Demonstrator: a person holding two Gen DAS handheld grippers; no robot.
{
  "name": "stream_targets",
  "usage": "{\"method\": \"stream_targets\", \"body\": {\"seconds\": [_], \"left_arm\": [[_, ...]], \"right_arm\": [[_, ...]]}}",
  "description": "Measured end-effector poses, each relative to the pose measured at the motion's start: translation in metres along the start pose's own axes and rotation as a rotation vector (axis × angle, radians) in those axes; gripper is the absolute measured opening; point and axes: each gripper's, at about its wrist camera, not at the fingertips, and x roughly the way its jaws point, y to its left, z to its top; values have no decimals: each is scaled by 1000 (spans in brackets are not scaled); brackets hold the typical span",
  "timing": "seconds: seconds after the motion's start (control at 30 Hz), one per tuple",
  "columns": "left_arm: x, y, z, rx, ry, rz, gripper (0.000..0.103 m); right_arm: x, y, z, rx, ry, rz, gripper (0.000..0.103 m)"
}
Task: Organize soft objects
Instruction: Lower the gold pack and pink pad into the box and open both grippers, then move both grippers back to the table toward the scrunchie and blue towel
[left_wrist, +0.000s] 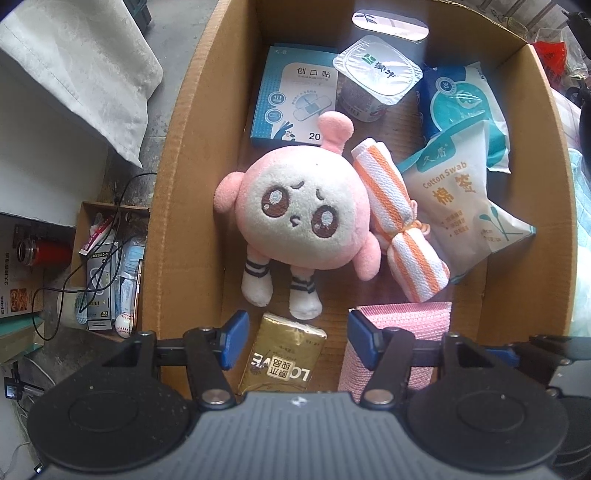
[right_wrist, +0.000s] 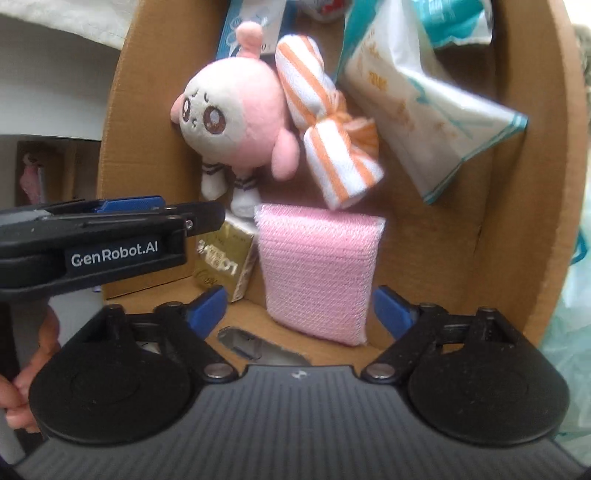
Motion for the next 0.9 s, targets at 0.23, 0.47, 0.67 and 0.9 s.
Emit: {"method": "stream_targets", "body": {"seconds": [0.23,0.47,0.67,0.9], "left_arm": [[6,0,3,-9,-2,11,60],[-1,6,4,-55,-21,28,61],[-8,2,5,-84,-38,68,63],[-43,-12,10,-148,-98,54,72]], "right_arm": [[23,-12,1,66,-2,21,46],[30,-12,-2,40,-10,99,47],[21,-26,-7,42,-21,146,49],[-58,-46,-26,-32,-121,234,65]]}}
